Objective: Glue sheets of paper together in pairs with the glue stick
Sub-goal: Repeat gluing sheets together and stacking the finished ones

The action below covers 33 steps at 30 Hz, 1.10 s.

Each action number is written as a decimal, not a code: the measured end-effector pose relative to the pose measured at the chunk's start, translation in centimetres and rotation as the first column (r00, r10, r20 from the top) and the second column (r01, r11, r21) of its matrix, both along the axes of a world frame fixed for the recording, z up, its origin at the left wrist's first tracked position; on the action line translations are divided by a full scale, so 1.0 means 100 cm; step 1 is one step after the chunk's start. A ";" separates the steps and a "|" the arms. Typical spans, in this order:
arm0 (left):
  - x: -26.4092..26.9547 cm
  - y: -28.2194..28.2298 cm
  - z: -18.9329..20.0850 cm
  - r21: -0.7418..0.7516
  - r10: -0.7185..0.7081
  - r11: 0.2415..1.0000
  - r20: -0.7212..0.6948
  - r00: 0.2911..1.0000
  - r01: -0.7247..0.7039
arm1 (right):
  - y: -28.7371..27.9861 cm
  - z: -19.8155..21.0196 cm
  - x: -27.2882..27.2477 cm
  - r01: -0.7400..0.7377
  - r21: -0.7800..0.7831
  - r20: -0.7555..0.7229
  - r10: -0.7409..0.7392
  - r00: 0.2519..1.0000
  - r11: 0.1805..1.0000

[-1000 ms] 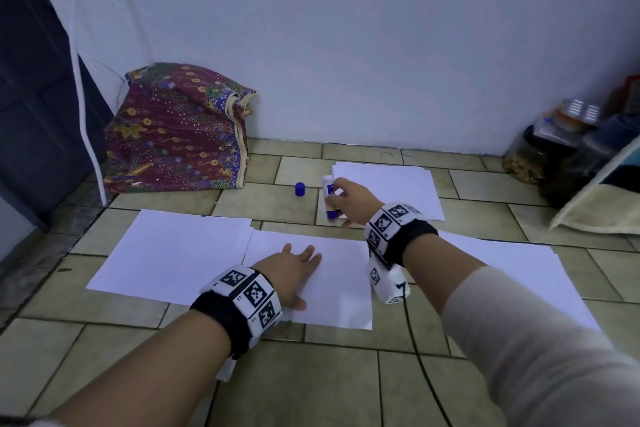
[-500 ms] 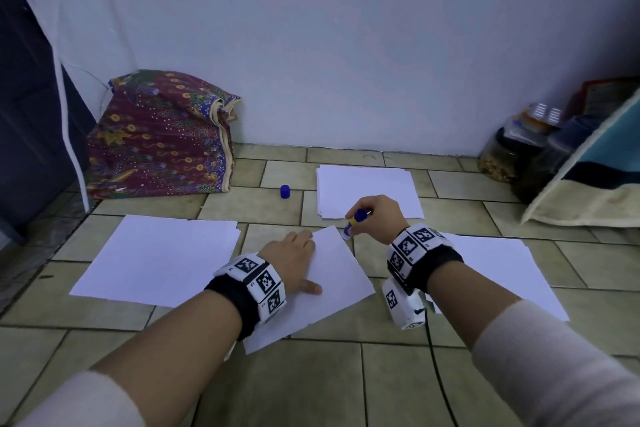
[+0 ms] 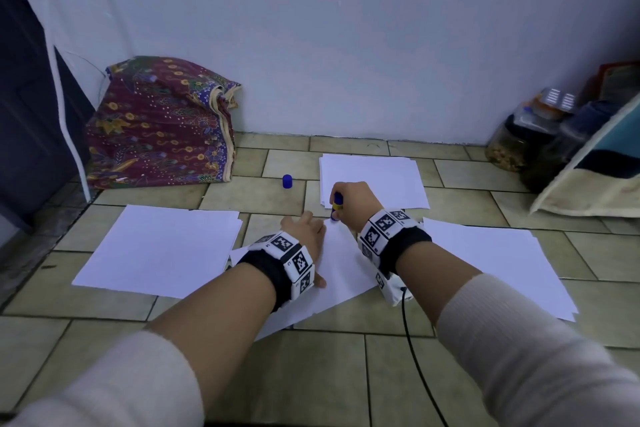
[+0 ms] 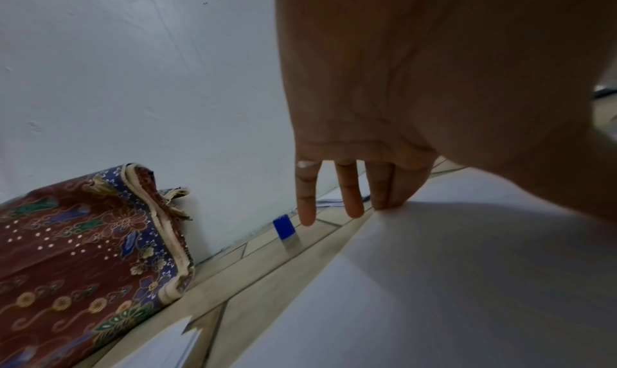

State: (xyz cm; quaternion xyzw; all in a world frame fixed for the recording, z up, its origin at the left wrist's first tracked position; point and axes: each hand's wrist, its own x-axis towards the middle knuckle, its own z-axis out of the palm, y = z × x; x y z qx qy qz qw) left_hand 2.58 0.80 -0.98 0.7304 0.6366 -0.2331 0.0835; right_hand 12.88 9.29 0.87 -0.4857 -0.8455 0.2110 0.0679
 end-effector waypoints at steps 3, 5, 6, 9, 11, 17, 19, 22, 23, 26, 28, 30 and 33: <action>0.003 0.001 -0.001 0.009 -0.004 1.000 -0.031 0.999 0.004 | 0.000 0.004 0.002 -0.058 0.015 0.069 0.056 0.996 0.998; 0.001 0.001 -0.002 0.016 0.009 1.000 -0.022 1.000 -0.009 | -0.001 0.008 0.005 -0.108 0.013 0.105 0.106 0.989 0.994; 0.000 0.000 -0.003 0.022 0.020 1.000 -0.005 1.000 -0.020 | -0.002 0.010 0.007 -0.128 0.016 0.124 0.125 0.984 0.992; -0.002 0.000 -0.003 0.028 0.037 0.999 0.037 0.999 -0.038 | -0.004 0.014 0.011 -0.161 0.019 0.172 0.156 0.973 0.987; -0.003 0.000 -0.005 0.016 0.036 0.999 0.046 0.998 -0.037 | -0.007 0.017 0.015 -0.178 0.012 0.188 0.172 0.967 0.984; -0.007 -0.002 -0.009 0.020 0.062 0.998 0.093 0.994 -0.064 | -0.023 0.017 0.034 -0.213 -0.003 0.202 0.209 0.957 0.977; -0.007 -0.002 -0.008 0.023 0.048 0.998 0.081 0.996 -0.050 | -0.029 0.016 0.041 -0.214 -0.021 0.198 0.214 0.957 0.977; -0.007 -0.004 -0.006 0.024 0.045 0.999 0.090 0.995 -0.047 | -0.038 0.017 0.053 -0.203 -0.065 0.178 0.212 0.961 0.977; -0.008 -0.004 -0.005 0.022 0.045 0.999 0.095 0.994 -0.047 | -0.041 0.017 0.058 -0.208 -0.072 0.174 0.218 0.960 0.975; -0.008 -0.006 -0.003 0.011 0.037 0.999 0.080 0.996 -0.038 | -0.050 0.016 0.071 -0.235 -0.091 0.150 0.247 0.957 0.968; -0.009 -0.005 -0.004 0.021 0.025 0.999 0.068 0.997 -0.026 | -0.056 0.017 0.077 -0.248 -0.104 0.143 0.261 0.955 0.963; -0.009 -0.005 -0.006 0.034 0.021 0.999 0.064 0.998 -0.023 | -0.060 0.017 0.080 -0.263 -0.095 0.161 0.275 0.948 0.960; -0.009 -0.007 -0.008 0.026 0.059 0.998 0.053 0.997 -0.060 | -0.060 0.018 0.082 -0.274 -0.102 0.187 0.289 0.939 0.956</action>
